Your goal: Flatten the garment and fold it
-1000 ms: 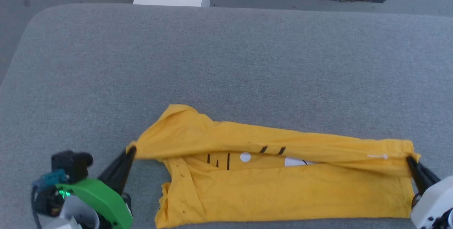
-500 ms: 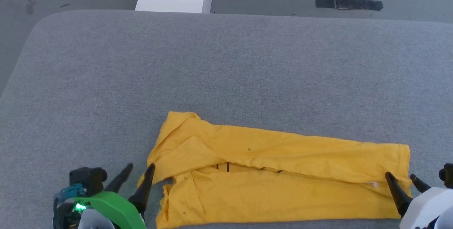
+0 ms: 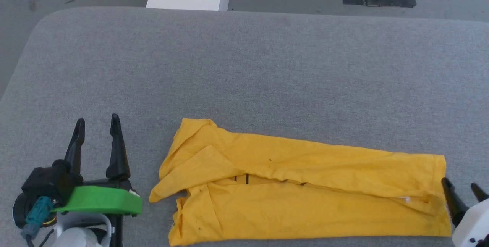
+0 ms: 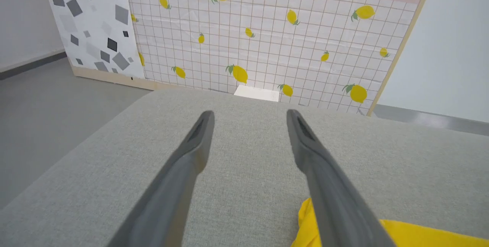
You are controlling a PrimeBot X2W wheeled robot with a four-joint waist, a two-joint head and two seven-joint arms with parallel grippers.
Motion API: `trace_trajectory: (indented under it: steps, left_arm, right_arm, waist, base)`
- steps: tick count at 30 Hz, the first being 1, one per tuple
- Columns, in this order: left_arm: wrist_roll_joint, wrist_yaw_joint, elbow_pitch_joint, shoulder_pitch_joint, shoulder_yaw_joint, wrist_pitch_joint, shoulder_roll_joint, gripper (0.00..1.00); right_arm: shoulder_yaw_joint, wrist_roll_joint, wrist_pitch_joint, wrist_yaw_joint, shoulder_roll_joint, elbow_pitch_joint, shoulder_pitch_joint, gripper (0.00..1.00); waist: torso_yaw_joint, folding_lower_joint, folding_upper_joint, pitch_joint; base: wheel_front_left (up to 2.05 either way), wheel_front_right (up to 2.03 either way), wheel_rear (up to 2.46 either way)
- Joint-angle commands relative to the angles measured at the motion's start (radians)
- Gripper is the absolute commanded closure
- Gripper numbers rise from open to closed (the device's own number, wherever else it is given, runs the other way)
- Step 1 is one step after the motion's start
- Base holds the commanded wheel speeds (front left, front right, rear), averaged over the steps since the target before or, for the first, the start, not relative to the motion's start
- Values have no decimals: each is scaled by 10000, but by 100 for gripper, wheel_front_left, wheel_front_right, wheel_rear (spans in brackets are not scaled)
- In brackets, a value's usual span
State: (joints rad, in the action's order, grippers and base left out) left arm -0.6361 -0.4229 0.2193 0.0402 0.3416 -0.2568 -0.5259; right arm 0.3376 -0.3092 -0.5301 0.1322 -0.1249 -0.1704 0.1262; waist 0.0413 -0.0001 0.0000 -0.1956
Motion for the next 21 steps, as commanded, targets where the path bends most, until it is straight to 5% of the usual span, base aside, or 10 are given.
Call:
trace_trajectory:
  steps: [1,7,8,9,10,21]
  left_arm:
    - [797,-4,195,-325,-189,-45,348,0]
    - [1740,235,21,-333,-167,-47,590,0]
    - [1778,272,-1,-318,-171,-47,631,0]
    - [1813,319,-34,-297,-177,-48,683,0]
    - [1836,361,-65,-279,-179,-48,723,0]
    - [1838,776,-533,-467,-303,-48,1065,0]
  right_arm:
    - [12,243,-273,-15,196,400,-132,0]
    - [-340,451,-469,-15,189,1788,-480,0]
    - [-431,411,-555,-15,171,1947,-525,67]
    - [-505,330,-636,-15,151,2108,-582,67]
    - [-542,273,-709,-15,137,2218,-614,100]
    - [778,292,-412,-15,-521,2272,-900,100]
  waist:
    - [157,1,0,-248]
    - [271,1,0,-497]
    - [280,1,0,-511]
    - [290,1,0,-517]
    - [303,1,0,-513]
    - [198,1,0,178]
  base:
    - [0,0,0]
    - [0,0,0]
    - [0,0,0]
    - [0,0,0]
    - [0,0,0]
    - [0,0,0]
